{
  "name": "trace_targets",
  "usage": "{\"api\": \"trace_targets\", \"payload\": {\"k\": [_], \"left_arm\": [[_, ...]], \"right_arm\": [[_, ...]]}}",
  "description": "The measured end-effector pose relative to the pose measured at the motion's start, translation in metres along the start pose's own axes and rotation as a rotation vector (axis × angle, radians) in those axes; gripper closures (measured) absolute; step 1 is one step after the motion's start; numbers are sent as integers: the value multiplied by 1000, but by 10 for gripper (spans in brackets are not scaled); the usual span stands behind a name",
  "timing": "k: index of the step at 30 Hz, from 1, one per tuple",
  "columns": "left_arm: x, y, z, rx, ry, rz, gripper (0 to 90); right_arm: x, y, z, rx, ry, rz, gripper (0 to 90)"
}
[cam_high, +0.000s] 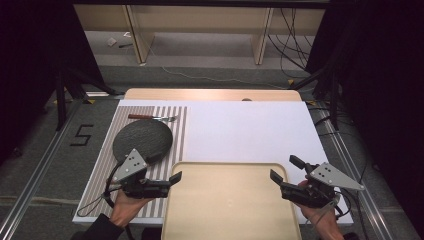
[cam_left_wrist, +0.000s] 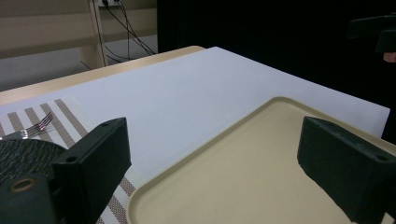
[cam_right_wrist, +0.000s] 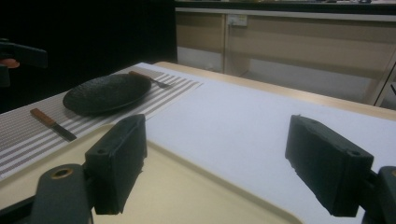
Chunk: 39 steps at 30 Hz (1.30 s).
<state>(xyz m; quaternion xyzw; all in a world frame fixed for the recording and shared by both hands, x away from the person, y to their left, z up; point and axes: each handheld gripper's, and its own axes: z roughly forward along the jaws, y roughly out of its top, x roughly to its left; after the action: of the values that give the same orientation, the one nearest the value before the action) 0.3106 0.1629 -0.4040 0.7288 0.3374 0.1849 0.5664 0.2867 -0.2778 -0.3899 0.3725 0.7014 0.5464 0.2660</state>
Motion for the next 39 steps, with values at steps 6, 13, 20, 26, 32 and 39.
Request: {"api": "trace_targets", "payload": {"k": [6,13,20,26,32,39], "left_arm": [[-1,0,0,9,-2,5,89],[0,0,1,60,12,32,86],[2,0,2,104,7,22,85],[4,0,1,130,3,7,73],[5,0,1,143,7,5,73],[7,-1,2,172,9,-7,66]], "right_arm": [[0,0,0,-1,1,-2,217],[0,0,0,1,4,-1,217],[0,0,0,6,6,-4,217],[0,0,0,6,7,-5,217],[0,0,0,1,10,-4,217],[1,0,0,5,12,-7,217]]}}
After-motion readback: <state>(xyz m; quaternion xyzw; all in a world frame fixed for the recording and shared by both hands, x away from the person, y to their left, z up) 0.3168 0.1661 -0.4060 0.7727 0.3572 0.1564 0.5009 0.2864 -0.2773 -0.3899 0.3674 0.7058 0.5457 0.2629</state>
